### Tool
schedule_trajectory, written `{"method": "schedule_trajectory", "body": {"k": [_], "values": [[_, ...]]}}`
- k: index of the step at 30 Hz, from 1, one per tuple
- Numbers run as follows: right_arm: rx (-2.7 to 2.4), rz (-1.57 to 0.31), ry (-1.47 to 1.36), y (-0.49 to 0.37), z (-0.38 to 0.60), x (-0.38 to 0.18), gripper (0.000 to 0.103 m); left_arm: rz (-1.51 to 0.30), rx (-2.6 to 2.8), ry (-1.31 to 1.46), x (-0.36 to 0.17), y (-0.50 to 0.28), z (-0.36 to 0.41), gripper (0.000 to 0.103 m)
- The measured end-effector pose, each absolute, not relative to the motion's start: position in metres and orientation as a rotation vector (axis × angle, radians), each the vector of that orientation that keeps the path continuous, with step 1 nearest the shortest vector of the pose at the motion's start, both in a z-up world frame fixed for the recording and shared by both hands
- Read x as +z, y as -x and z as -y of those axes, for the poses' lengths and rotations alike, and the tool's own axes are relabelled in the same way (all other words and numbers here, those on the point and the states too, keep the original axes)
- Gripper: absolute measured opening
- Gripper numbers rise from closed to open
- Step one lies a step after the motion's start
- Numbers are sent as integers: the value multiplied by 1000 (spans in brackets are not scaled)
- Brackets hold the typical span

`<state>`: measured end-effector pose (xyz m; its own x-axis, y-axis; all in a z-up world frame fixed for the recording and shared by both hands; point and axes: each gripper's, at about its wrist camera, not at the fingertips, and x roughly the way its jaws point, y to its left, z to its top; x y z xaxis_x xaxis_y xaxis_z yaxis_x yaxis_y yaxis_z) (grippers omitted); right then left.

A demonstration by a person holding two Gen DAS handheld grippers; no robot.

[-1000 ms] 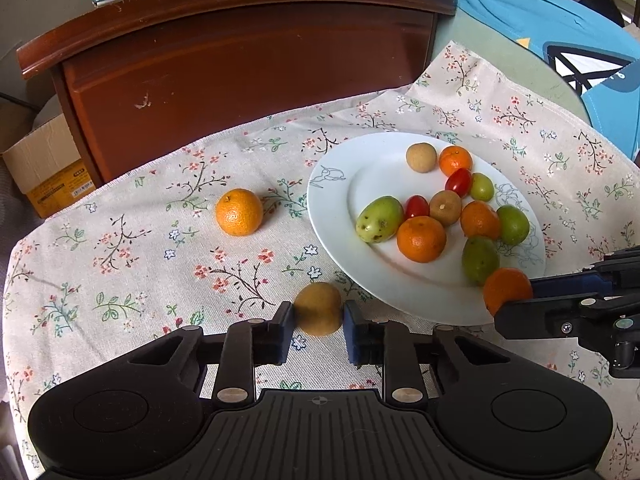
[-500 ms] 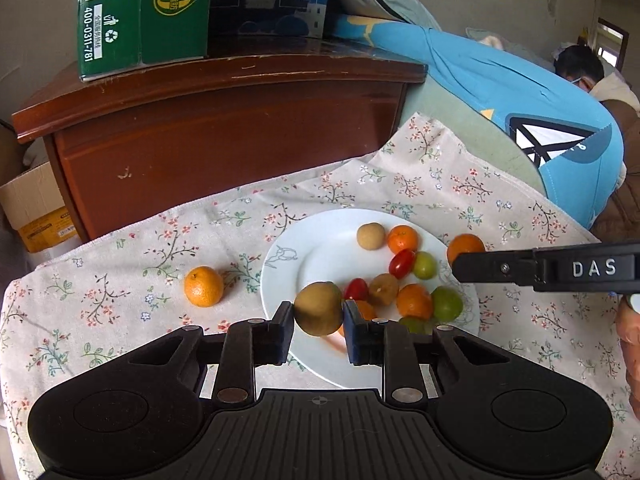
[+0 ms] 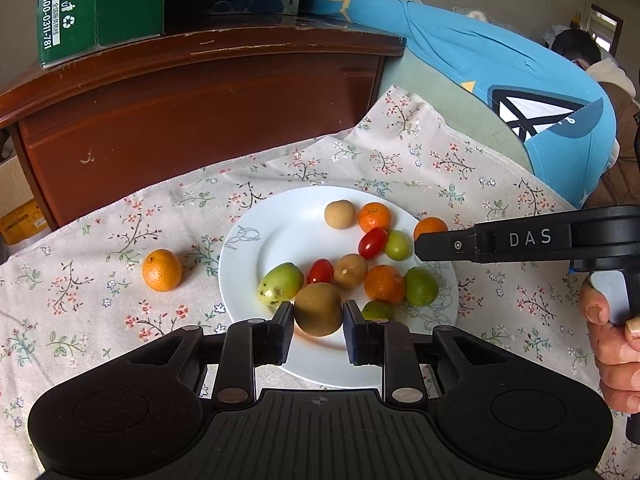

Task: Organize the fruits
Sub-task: 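Carry the mandarin and brown fruit onto the white plate and open both tools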

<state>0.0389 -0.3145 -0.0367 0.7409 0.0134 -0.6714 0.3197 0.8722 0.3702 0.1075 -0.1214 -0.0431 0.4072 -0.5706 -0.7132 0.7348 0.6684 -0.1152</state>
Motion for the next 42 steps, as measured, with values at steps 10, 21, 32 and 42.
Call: {"method": "schedule_trajectory", "body": {"k": [10,21,32,42], "values": [[-174,-745,-495,-52,316,-47,28,-812,-826,-220,-47,-107,125,26],[-171,-728,-541,-50,319,-41,34,-800,-714,-148,-38,-133,105,27],[-140,-743,-527,-48,310,-42,42,-814,-519,-82,-54,-179,80,28],[-114,-769,-519,-48,302,-47,44,-795,-486,-81,-68,-197,88,49]]}}
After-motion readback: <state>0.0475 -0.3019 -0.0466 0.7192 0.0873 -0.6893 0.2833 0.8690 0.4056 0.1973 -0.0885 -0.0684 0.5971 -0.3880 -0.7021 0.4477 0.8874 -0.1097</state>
